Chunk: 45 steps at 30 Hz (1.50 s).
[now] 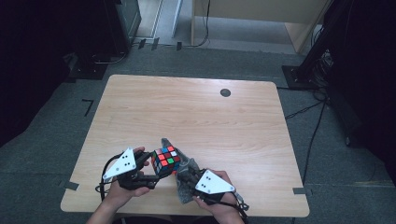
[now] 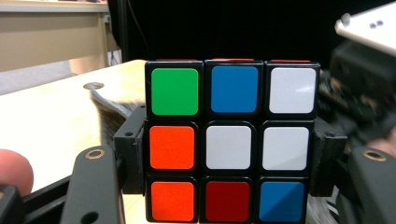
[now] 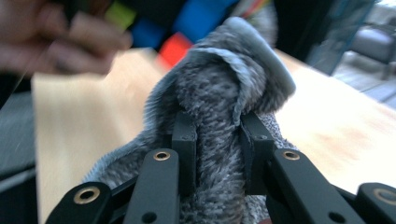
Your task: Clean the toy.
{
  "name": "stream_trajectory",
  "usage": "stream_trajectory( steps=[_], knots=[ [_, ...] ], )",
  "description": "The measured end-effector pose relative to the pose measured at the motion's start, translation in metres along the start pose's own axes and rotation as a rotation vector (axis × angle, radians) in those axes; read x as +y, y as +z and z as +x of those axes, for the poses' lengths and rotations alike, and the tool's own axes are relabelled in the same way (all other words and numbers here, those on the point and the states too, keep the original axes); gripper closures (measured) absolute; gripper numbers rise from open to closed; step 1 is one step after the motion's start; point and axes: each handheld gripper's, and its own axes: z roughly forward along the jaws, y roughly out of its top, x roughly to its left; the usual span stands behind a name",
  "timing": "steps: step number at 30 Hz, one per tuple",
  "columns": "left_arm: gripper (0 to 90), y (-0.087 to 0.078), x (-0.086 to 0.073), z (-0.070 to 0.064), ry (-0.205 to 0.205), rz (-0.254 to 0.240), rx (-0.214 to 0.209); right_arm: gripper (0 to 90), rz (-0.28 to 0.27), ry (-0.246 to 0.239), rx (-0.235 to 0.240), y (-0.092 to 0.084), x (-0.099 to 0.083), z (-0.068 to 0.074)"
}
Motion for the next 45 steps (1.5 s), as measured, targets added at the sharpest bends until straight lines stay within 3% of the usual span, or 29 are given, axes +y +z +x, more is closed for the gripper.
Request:
stream_trajectory(
  steps=[2, 3, 5, 7, 9, 11, 13, 15, 18, 20, 22, 24, 26, 27, 28, 29, 32, 34, 35, 37, 40, 41, 43, 44, 45],
  knots=[
    [34.1, 0.003, -0.001, -0.001, 0.003, 0.012, 0.004, 73.4, -0.067, 0.049, -0.018, -0.007, 0.004, -0.006],
    [34.1, 0.004, -0.001, -0.002, -0.003, 0.007, -0.001, 73.7, -0.074, 0.044, -0.021, -0.009, 0.005, -0.006],
    [34.1, 0.003, -0.001, -0.003, -0.004, -0.002, -0.002, 74.0, -0.048, 0.009, 0.015, -0.006, 0.004, 0.000],
    [34.0, 0.001, 0.001, -0.002, -0.007, -0.025, 0.020, 73.8, 0.012, -0.018, 0.052, 0.002, -0.002, 0.007],
    [34.0, -0.003, 0.002, -0.001, -0.032, -0.073, 0.032, 73.8, 0.072, 0.015, 0.090, 0.011, -0.009, 0.011],
    [34.1, -0.002, 0.002, -0.002, -0.050, -0.104, 0.045, 73.8, 0.088, 0.086, 0.129, 0.019, -0.013, 0.016],
    [34.1, 0.003, 0.000, -0.007, -0.025, -0.080, 0.062, 73.8, 0.060, 0.149, 0.184, 0.023, -0.012, 0.024],
    [34.0, 0.009, -0.003, -0.010, -0.016, -0.054, 0.072, 73.8, 0.021, 0.172, 0.218, 0.024, -0.005, 0.031],
    [34.1, 0.008, -0.004, -0.009, -0.036, -0.066, 0.069, 74.2, -0.003, 0.243, 0.196, 0.021, 0.000, 0.029],
    [34.1, 0.005, -0.003, -0.006, -0.041, -0.079, 0.085, 74.6, -0.028, 0.365, 0.161, 0.018, -0.006, 0.015],
    [34.1, 0.001, -0.002, -0.002, -0.058, -0.087, 0.093, 75.1, -0.050, 0.476, 0.091, 0.012, -0.015, -0.001],
    [34.1, -0.001, -0.001, 0.000, -0.060, -0.088, 0.106, 75.1, -0.064, 0.536, 0.017, 0.006, -0.023, -0.015],
    [34.1, 0.000, -0.001, 0.000, -0.068, -0.088, 0.103, 75.1, -0.045, 0.536, 0.007, 0.004, -0.025, -0.019],
    [34.1, 0.002, -0.001, -0.001, -0.068, -0.090, 0.102, 75.0, -0.032, 0.513, 0.016, 0.005, -0.024, -0.015],
    [34.1, 0.004, -0.002, -0.002, -0.065, -0.082, 0.099, 74.8, -0.005, 0.442, 0.066, 0.012, -0.018, 0.000],
    [34.1, 0.006, -0.003, -0.004, -0.060, -0.076, 0.096, 74.8, -0.005, 0.442, 0.066, 0.012, -0.018, 0.000],
    [34.0, 0.012, -0.006, -0.009, -0.036, -0.041, 0.112, 74.4, 0.024, 0.333, 0.158, 0.021, -0.007, 0.025],
    [34.0, 0.013, -0.006, -0.010, -0.026, -0.033, 0.126, 74.4, 0.019, 0.307, 0.173, 0.022, -0.003, 0.031],
    [34.1, 0.012, -0.006, -0.010, -0.029, -0.039, 0.128, 74.4, 0.019, 0.317, 0.161, 0.021, -0.002, 0.028],
    [34.1, 0.009, -0.004, -0.008, -0.034, -0.058, 0.141, 74.4, 0.001, 0.384, 0.118, 0.016, -0.006, 0.015],
    [34.1, 0.004, -0.003, -0.004, -0.042, -0.063, 0.154, 74.4, -0.054, 0.523, 0.012, 0.005, -0.017, -0.012],
    [34.1, 0.004, -0.003, -0.004, -0.038, -0.060, 0.164, 74.4, -0.067, 0.541, -0.030, 0.001, -0.020, -0.019],
    [34.1, 0.005, -0.003, -0.004, -0.046, -0.064, 0.171, 74.3, -0.048, 0.537, -0.068, -0.003, -0.023, -0.026],
    [34.1, 0.006, -0.003, -0.004, -0.051, -0.065, 0.184, 74.2, -0.037, 0.532, -0.052, -0.002, -0.023, -0.024],
    [34.1, 0.007, -0.003, -0.005, -0.055, -0.065, 0.196, 73.8, 0.002, 0.478, 0.007, 0.006, -0.019, -0.011]
  ],
)
